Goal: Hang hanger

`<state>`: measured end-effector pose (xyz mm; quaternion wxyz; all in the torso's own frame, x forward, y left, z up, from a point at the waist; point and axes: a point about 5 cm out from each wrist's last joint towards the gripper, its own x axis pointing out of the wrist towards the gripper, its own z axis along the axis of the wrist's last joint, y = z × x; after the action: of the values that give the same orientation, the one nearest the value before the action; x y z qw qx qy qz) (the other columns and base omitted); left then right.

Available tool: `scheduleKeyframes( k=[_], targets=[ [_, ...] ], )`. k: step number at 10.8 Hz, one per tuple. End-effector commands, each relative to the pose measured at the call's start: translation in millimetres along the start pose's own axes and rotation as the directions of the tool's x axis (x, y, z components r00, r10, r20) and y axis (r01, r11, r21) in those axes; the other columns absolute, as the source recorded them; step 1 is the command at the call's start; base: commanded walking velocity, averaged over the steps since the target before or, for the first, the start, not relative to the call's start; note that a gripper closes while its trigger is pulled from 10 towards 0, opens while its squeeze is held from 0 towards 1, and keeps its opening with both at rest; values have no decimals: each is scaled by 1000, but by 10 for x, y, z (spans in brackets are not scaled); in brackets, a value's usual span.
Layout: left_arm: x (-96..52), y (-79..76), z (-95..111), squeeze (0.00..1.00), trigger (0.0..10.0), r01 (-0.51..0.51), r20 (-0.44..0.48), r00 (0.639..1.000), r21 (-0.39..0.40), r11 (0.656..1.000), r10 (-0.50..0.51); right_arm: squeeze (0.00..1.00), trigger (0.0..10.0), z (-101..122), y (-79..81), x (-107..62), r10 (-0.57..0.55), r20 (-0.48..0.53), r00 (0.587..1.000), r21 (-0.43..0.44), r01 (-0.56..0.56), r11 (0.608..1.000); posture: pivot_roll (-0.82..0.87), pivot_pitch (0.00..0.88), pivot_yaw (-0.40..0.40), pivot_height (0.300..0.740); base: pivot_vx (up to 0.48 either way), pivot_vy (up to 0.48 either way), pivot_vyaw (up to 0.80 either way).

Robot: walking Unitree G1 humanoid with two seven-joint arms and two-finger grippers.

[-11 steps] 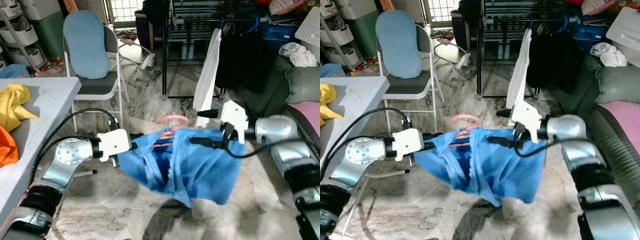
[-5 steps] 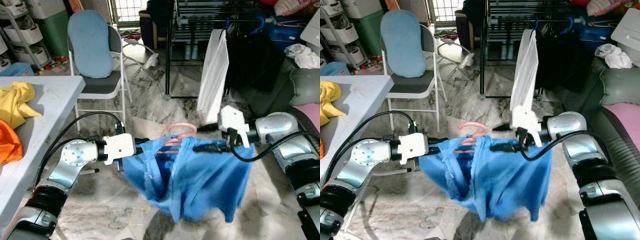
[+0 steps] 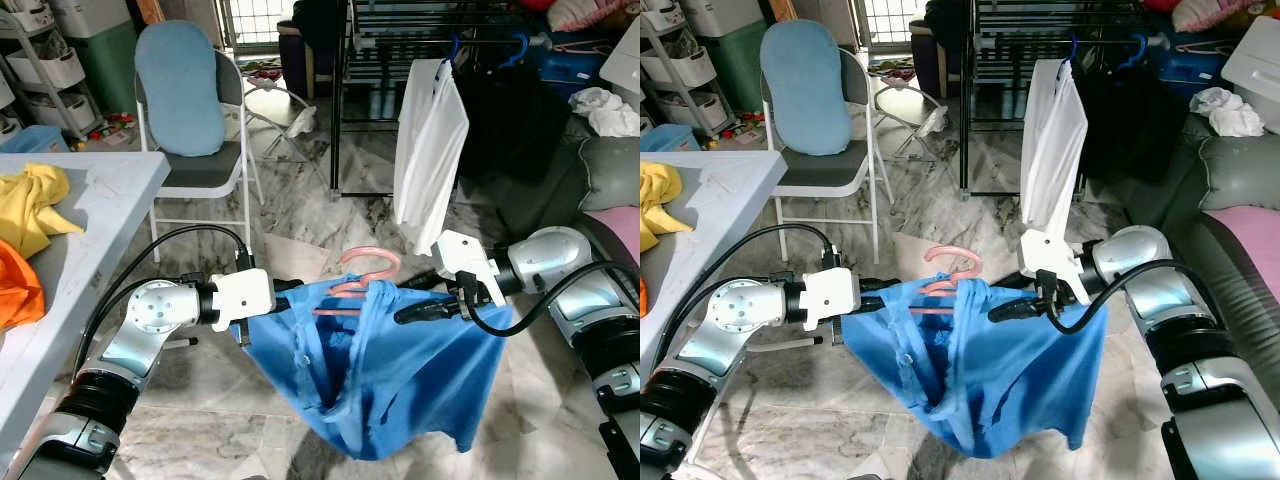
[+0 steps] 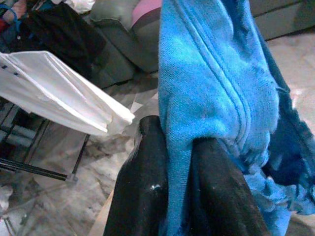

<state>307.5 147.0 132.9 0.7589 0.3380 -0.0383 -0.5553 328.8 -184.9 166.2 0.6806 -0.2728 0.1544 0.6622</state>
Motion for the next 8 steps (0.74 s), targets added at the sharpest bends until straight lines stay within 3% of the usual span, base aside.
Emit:
scheduleKeyframes(
  k=[1,8],
  targets=[
    [15,107,109,0,0,-17,41,999,38,999,16,0,0,6,-4,-7,29,-27,999,-14,-30,999,-11,6,24,740,0,0,0],
    [36,59,77,0,0,-15,40,999,19,1000,14,0,0,-53,-38,-2,-52,-27,998,-18,52,999,-12,5,19,740,0,0,0]
  ],
)
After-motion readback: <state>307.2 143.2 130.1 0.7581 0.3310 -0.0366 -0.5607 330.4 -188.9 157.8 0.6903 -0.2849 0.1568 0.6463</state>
